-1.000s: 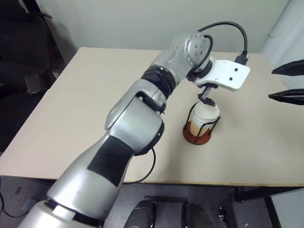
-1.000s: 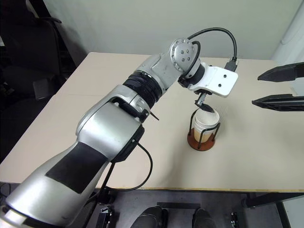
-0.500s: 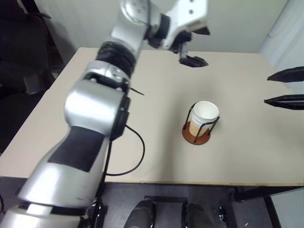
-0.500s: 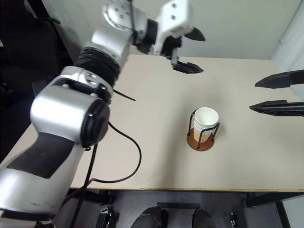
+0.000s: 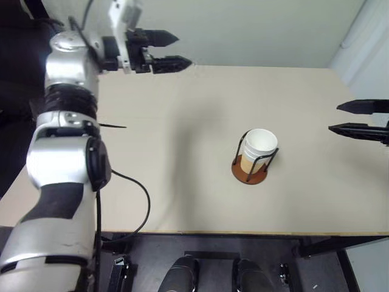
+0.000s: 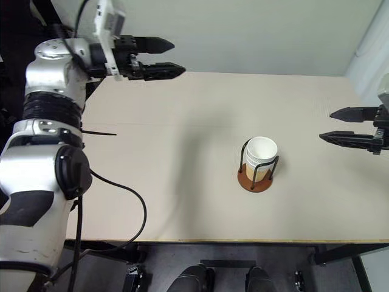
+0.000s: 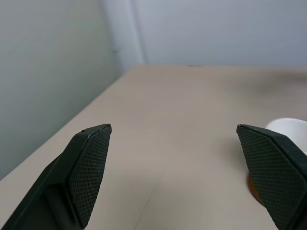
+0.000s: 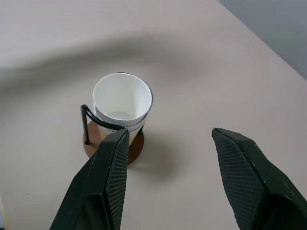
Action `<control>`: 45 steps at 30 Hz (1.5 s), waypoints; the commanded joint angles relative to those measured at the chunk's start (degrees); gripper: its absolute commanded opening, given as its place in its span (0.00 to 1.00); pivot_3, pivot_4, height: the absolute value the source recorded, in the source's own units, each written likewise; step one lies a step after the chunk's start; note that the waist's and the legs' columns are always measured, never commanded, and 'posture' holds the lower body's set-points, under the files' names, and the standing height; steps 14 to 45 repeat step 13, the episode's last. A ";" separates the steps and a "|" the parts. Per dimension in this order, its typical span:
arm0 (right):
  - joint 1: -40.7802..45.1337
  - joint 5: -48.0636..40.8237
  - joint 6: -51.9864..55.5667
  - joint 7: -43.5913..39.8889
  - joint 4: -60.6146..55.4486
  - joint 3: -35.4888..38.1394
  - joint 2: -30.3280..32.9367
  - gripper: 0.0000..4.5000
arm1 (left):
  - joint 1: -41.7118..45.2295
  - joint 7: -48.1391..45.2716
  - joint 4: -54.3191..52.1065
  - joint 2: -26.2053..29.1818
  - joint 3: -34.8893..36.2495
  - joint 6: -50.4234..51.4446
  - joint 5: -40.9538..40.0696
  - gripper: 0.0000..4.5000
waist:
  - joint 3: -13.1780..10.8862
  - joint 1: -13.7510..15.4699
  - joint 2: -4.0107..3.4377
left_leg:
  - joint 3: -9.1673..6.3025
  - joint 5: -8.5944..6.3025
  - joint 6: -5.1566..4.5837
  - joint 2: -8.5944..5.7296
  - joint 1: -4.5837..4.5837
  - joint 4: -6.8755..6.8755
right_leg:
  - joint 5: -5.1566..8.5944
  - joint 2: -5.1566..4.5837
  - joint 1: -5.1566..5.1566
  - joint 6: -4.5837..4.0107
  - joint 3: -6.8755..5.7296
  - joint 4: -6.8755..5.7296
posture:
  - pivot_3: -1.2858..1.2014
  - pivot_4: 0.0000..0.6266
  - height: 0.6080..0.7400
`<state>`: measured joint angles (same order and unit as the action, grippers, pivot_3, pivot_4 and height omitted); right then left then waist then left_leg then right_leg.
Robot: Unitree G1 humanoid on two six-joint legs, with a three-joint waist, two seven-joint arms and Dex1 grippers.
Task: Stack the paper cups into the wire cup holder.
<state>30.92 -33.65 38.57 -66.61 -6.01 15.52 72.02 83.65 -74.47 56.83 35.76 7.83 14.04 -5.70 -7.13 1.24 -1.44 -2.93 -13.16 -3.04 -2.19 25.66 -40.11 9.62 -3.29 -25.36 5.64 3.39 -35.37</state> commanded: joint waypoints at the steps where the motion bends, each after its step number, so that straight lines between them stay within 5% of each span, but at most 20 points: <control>1: 2.69 1.61 -0.87 3.35 -0.24 -2.14 -2.72 0.61 | -3.80 2.13 -8.23 2.90 1.86 5.23 -3.03 0.99 | -0.01 -0.48 0.02 | 0.16 0.04 -0.02 -0.05 -0.11 0.06 | -0.02 0.26 0.01 -0.02 -0.10 -0.07 | 0.52 0.24 1.00; 13: 2.38 1.80 2.00 6.68 -3.86 -2.13 -5.87 0.61 | -9.29 8.66 -15.13 3.80 1.73 10.34 -6.52 0.99 | -0.05 -0.49 0.10 | -0.25 0.16 -0.34 -0.02 -0.04 0.09 | -0.43 0.09 0.03 -0.87 -0.02 -0.04 | 0.52 0.24 1.00; 45: 2.38 1.80 2.00 6.68 -3.86 -2.13 -5.87 0.61 | -9.29 8.66 -15.13 3.80 1.73 10.34 -6.52 0.99 | -0.05 -0.49 0.10 | -0.25 0.16 -0.34 -0.02 -0.04 0.09 | -0.43 0.09 0.03 -0.87 -0.02 -0.04 | 0.52 0.24 1.00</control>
